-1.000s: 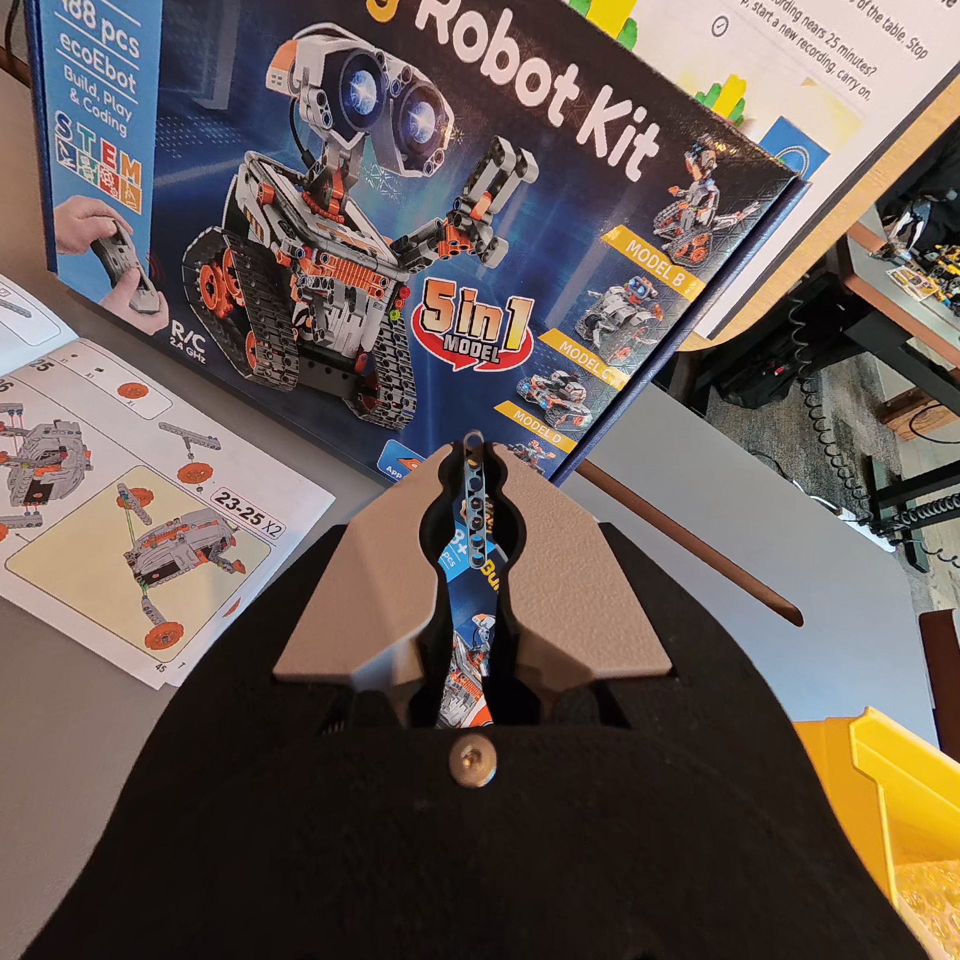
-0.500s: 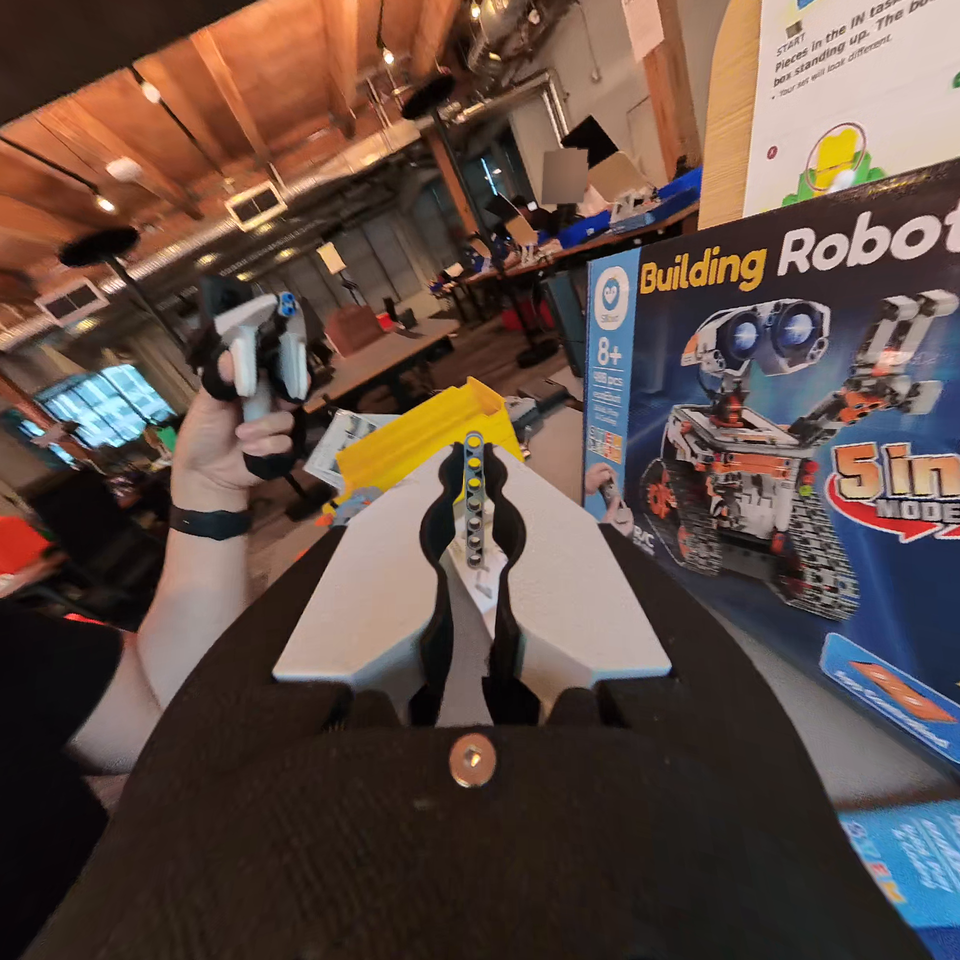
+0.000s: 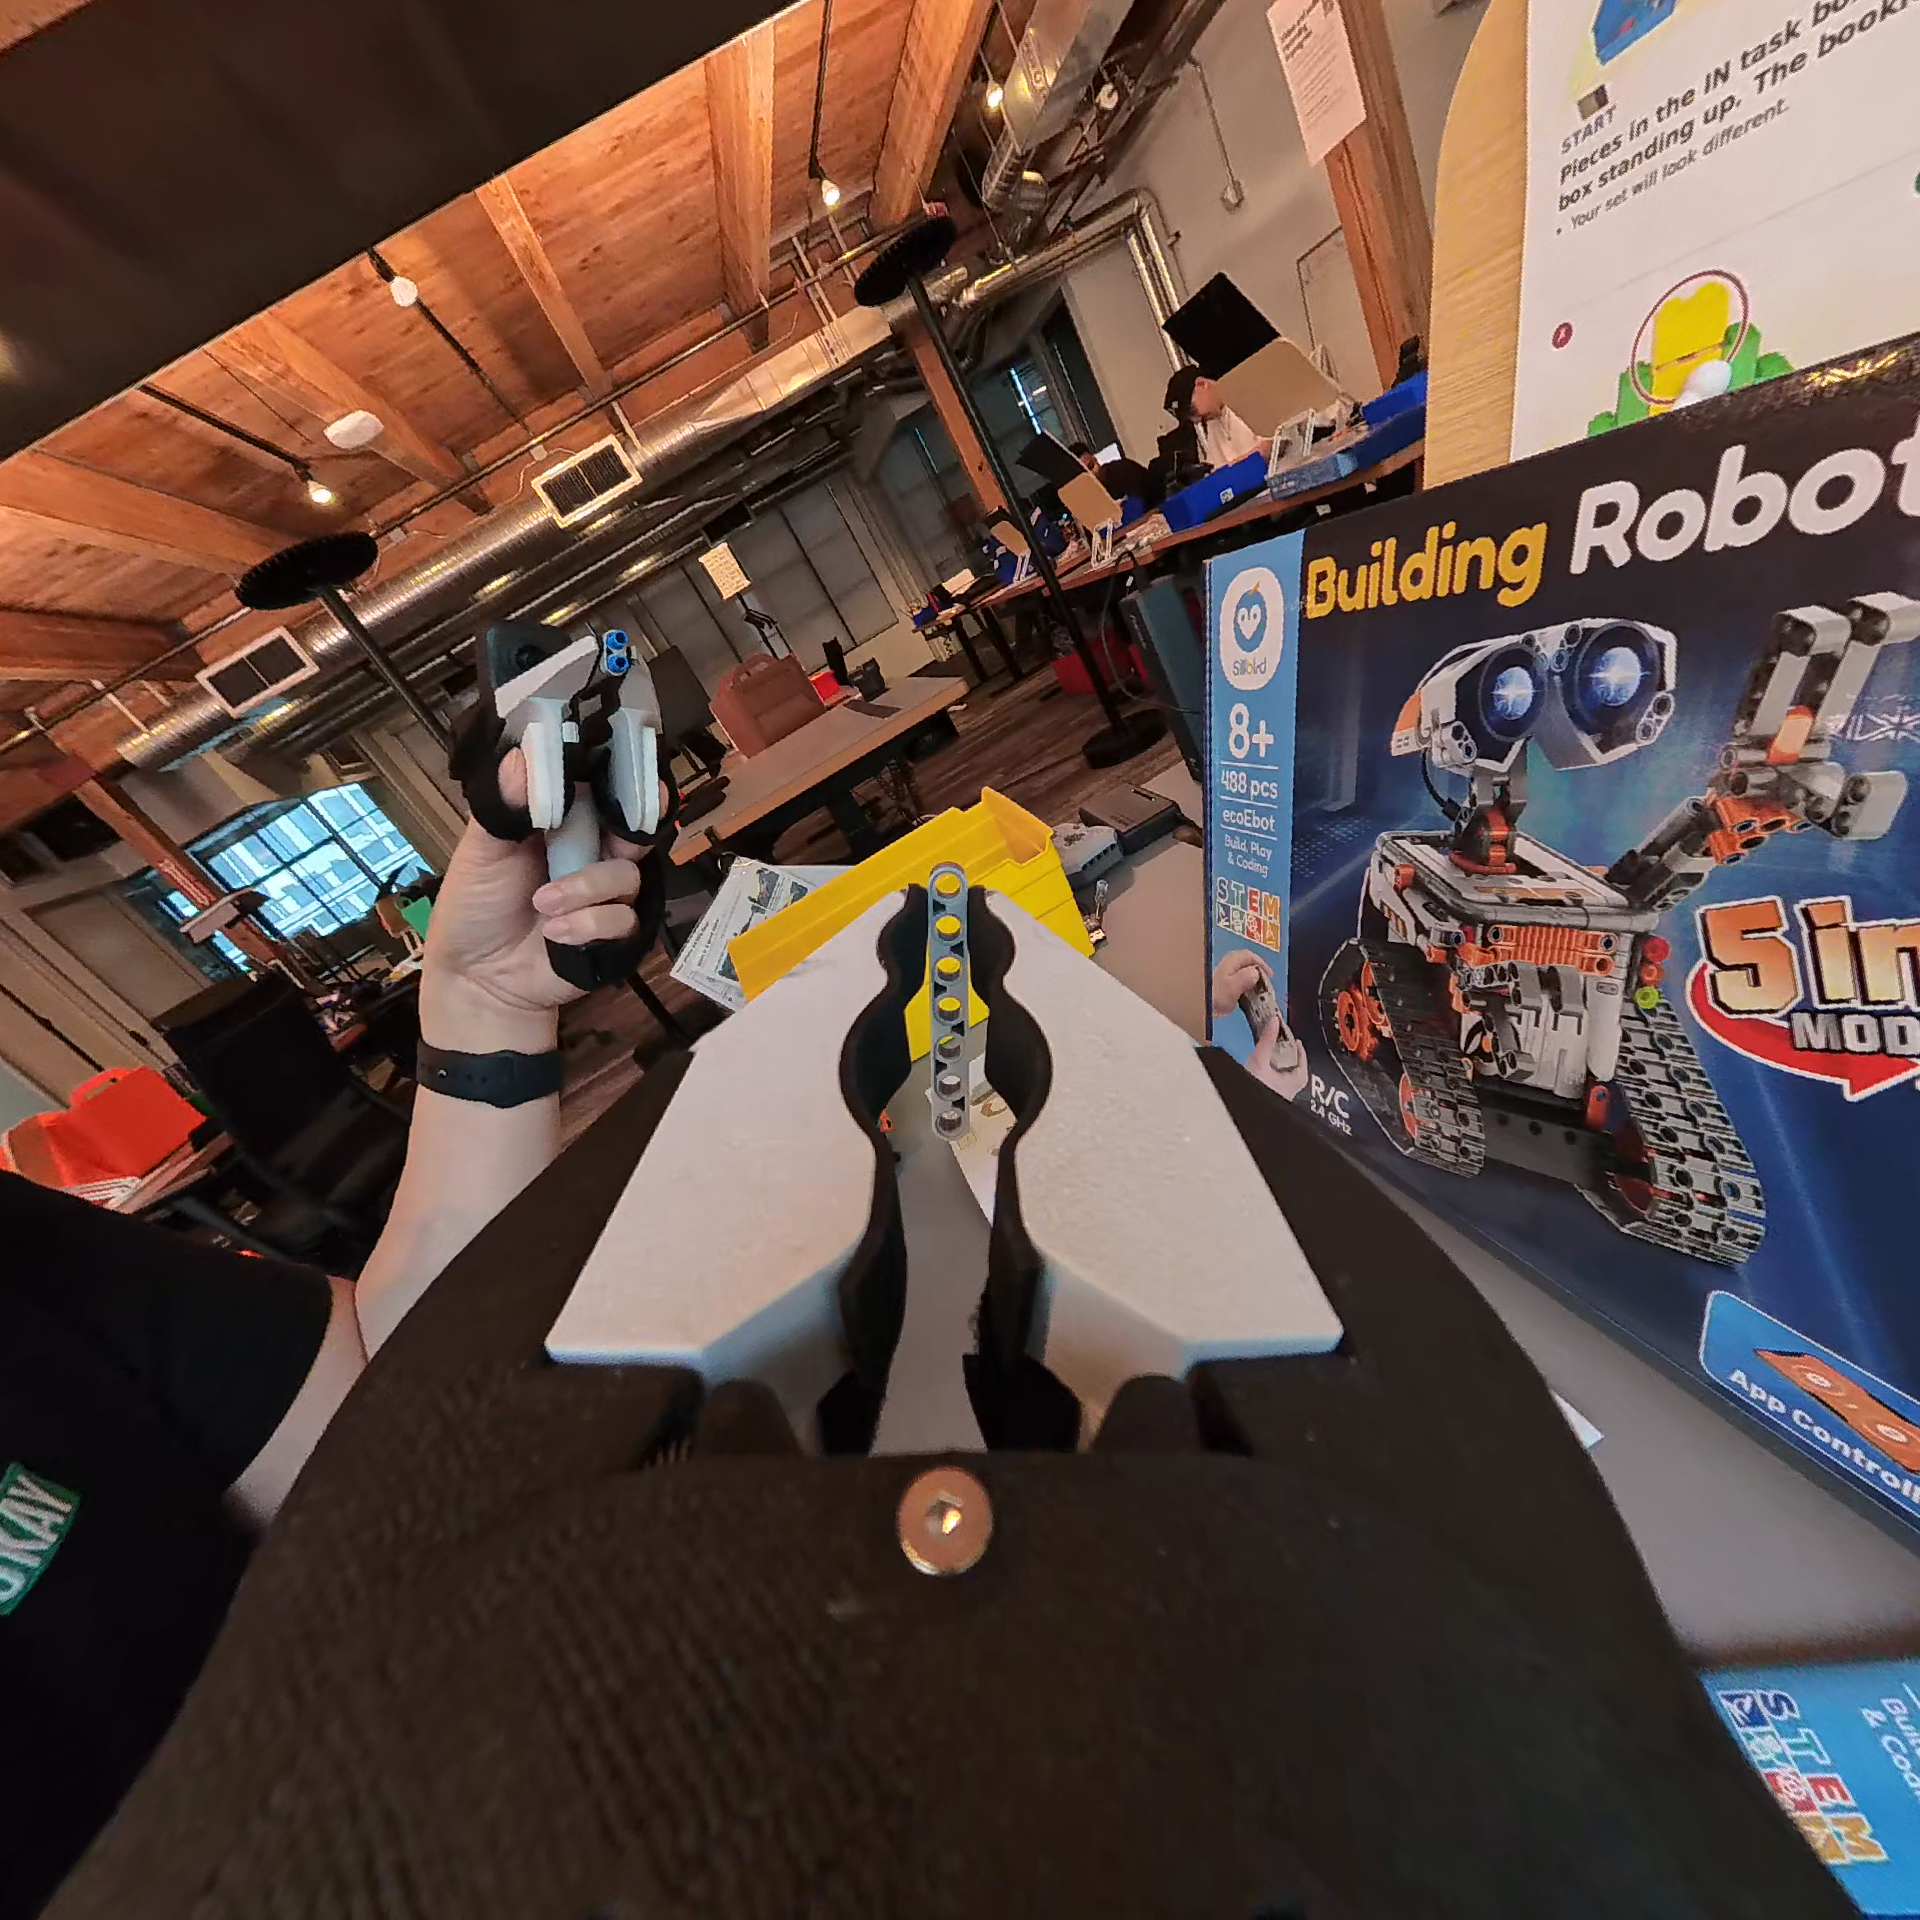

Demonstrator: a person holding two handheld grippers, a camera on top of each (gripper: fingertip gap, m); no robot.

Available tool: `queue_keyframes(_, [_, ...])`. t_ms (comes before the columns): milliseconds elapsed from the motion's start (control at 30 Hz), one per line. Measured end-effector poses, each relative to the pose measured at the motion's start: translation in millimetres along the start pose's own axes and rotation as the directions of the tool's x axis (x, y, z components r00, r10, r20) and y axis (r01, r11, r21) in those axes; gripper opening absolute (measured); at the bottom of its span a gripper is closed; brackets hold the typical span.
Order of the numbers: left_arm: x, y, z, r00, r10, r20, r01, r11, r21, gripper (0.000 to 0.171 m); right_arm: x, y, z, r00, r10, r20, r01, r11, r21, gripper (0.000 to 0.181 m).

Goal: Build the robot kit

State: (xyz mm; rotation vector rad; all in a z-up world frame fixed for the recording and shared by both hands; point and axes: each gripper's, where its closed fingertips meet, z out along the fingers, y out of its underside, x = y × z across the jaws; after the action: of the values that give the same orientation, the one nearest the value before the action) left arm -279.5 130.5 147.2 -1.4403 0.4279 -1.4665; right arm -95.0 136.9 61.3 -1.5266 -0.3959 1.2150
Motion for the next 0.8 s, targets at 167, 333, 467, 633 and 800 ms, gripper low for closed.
queue_keyframes(167, [-3.2,-2.7,-2.0,1.000,-0.011,0.005,0.011,1.000,0.019,0.005,2.3,-3.2,-2.9,1.000,0.018,0.005,-0.018,1.000,0.017,0.005])
queue_keyframes(333, [-5.5,-5.5,-4.6,1.000,-0.021,0.010,0.021,0.999,0.037,0.005,2.3,-3.6,-3.3,1.000,0.026,0.012,-0.026,0.999,0.021,0.005])
queue_keyframes(467, [-7.1,-7.7,-7.0,1.000,-0.027,0.015,0.026,0.998,0.049,0.005,1.8,-4.2,-3.7,1.000,0.025,0.013,-0.025,0.999,0.021,0.005])
queue_keyframes(633, [-9.1,-9.0,-8.4,0.999,-0.036,0.020,0.035,0.998,0.060,0.005,2.0,-5.4,-4.8,1.000,0.024,0.012,-0.024,0.999,0.024,0.005])
queue_keyframes(800, [-11.8,-9.1,-9.0,0.999,-0.042,0.031,0.040,0.997,0.064,0.005,1.8,-7.0,-5.9,1.000,0.026,0.014,-0.026,0.999,0.029,0.005])
